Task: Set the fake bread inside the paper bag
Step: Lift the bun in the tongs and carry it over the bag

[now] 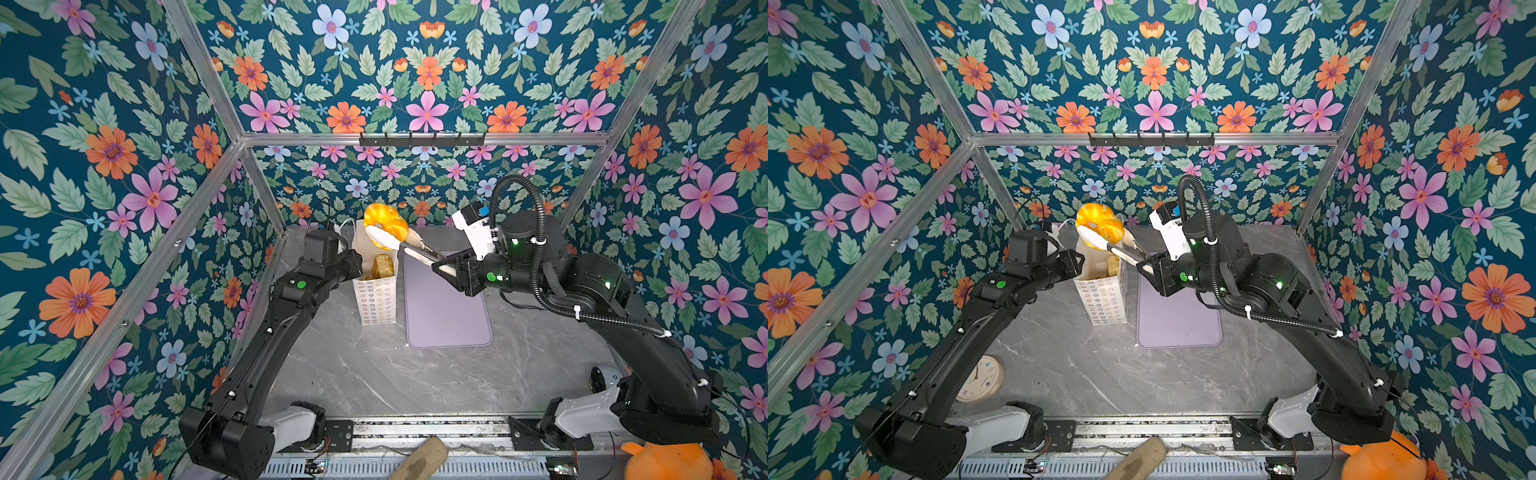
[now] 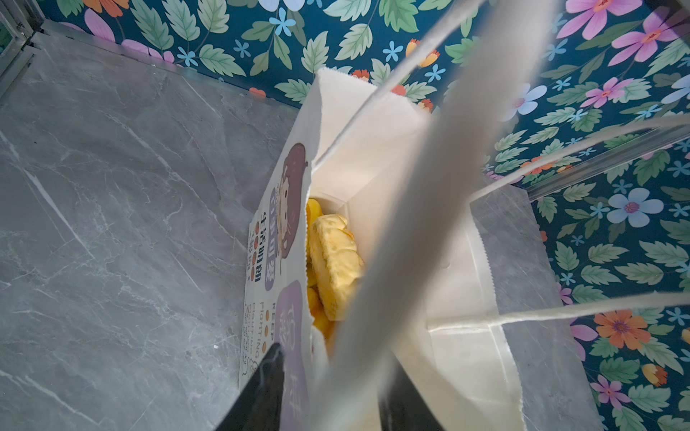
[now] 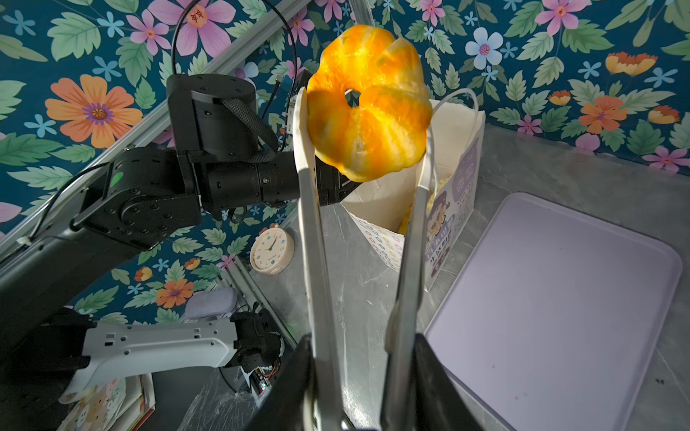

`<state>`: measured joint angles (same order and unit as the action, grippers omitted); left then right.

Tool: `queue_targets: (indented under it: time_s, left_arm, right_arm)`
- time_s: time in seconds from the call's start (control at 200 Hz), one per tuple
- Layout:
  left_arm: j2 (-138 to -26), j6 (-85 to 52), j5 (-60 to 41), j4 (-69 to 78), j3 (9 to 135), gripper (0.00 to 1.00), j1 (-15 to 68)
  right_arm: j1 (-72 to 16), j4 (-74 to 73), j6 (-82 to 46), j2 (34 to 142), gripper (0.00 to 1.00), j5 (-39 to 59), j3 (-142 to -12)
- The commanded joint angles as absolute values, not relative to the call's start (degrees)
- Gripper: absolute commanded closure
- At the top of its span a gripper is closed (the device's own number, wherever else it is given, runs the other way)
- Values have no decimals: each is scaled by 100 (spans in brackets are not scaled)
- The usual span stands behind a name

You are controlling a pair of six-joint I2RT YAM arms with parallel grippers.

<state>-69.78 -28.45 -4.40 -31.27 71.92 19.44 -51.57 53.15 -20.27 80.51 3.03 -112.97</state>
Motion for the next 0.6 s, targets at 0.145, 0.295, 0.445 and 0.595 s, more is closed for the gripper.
queue_targets:
  time_s: [0.145,0.295,0.445,0.595]
  left_arm:
    - [-6979,-2897,-502,-2984,7157,58,1938]
    - [-6961,-2932,-374,-3014,7146,59,1938]
    - [-6970,-2948,-326,-3023,7137,59,1935]
    - [-6970,-2949,-272,-3050,7115,60,1934]
  right_arm:
    - [-5168,4406,-2511,8320,64,333,-11254]
    - [-5167,4187,-2650,8406,64,440,-11164]
    - [-5162,4063,-2764,8583,64,555,-11149]
    - [-5170,4155,-2861,8761,64,364,-11179]
